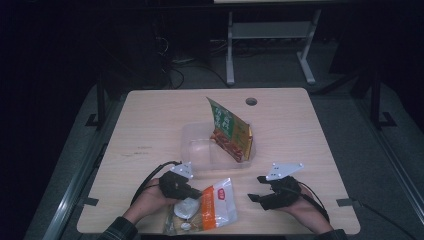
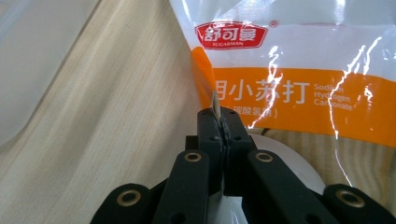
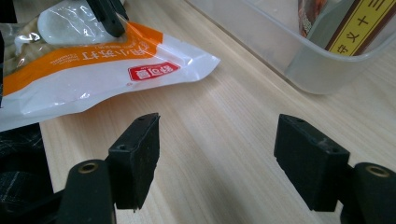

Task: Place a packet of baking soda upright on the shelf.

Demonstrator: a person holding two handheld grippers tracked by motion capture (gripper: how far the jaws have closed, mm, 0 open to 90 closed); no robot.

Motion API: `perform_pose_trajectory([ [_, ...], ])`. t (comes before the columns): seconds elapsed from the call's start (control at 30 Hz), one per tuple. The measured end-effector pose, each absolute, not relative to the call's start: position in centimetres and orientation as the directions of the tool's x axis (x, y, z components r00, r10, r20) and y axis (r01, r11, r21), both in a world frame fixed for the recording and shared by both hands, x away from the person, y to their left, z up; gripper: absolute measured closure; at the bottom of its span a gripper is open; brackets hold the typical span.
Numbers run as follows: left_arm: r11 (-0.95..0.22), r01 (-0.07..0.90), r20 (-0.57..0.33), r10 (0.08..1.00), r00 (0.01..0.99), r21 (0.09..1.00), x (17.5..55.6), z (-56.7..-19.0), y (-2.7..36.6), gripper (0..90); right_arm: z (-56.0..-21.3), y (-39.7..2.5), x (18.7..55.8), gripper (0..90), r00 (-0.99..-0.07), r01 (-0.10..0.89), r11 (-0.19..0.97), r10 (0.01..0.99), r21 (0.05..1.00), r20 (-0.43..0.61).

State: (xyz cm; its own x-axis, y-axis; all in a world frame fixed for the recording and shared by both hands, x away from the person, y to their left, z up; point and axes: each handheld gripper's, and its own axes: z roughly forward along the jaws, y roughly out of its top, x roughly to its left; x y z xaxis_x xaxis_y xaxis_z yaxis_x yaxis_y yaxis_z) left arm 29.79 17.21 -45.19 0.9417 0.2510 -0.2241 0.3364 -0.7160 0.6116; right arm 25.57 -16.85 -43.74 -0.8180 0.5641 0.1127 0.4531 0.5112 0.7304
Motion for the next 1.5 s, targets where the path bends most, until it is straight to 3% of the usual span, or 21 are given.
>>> perform_pose_trajectory([
  [0.23, -0.647, 0.365, -0.25, 0.267, 0.931, 0.669, 29.6, -44.0, 17.9, 89.6, -43.7, -16.9, 25.5, 30.7, -0.815, 0.458, 0.508, 0.568, 0.73, 0.116],
  [1.03, -0.41, 0.32, -0.186, 0.333, 0.924, 0.854, 29.0, -38.1, 20.6, 89.8, -43.6, -16.8, 25.5, 30.4, -0.818, 0.464, 0.497, 0.557, 0.733, 0.14],
  [1.5, -0.323, 0.288, -0.154, 0.382, 0.911, 0.901, 29.2, -35.5, 21.0, 89.8, -42.1, -14.5, 26.0, 25.9, -0.868, 0.422, 0.364, 0.426, 0.83, 0.255],
])
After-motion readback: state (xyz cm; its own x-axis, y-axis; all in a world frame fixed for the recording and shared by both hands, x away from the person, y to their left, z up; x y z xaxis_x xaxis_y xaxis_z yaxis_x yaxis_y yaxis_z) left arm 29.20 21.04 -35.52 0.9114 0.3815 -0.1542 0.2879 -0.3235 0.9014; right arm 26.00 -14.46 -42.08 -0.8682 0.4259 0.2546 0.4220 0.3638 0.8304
